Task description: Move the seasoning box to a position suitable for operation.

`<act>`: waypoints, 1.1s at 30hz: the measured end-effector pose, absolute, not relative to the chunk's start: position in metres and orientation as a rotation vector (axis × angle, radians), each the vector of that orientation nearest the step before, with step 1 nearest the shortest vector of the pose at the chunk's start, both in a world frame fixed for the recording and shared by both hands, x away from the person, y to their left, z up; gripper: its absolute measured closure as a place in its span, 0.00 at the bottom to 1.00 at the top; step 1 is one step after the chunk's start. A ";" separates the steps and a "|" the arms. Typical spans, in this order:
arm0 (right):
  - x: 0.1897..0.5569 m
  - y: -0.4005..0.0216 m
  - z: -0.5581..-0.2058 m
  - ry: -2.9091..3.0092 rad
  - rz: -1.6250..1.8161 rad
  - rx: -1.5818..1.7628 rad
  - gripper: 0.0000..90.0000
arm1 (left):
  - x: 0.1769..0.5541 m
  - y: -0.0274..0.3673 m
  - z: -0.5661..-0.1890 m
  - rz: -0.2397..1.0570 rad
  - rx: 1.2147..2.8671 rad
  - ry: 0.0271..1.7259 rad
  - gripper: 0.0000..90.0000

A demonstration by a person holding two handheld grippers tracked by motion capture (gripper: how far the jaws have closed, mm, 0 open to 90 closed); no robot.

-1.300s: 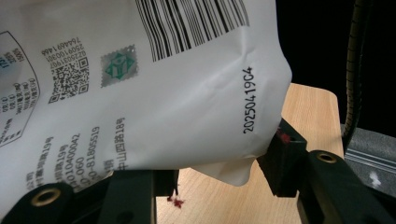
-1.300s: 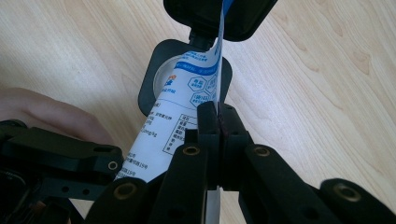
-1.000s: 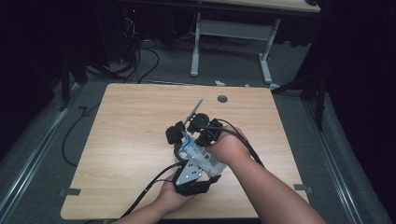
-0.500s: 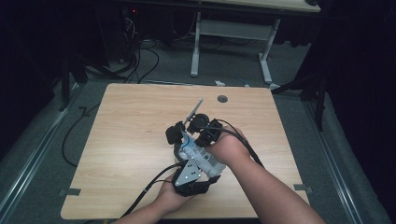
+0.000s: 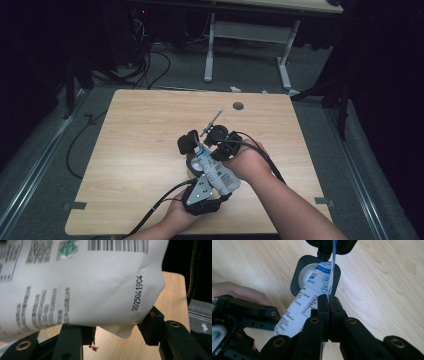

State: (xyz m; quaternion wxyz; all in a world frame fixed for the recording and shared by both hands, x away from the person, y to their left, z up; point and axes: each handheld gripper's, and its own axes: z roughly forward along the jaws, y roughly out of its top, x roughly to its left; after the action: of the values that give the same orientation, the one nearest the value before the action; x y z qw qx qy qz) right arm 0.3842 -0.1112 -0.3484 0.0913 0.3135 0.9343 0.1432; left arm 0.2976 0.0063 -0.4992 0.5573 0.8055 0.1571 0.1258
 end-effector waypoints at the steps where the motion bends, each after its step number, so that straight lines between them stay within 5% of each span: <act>1: 0.383 -0.113 -0.349 2.777 0.427 0.930 1.00 | 0.297 0.007 -0.501 0.295 1.910 0.371 0.60; 33: 0.370 -0.133 -0.350 2.765 0.528 1.018 1.00 | 0.301 0.009 -0.517 0.246 2.051 0.423 0.54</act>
State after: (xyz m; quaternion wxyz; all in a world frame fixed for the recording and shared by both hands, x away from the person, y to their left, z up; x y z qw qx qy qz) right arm 0.3703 -0.1335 -0.3503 0.0738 0.3392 0.9212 0.1759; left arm 0.3010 0.0089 -0.5173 0.4939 0.8458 0.1744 0.1014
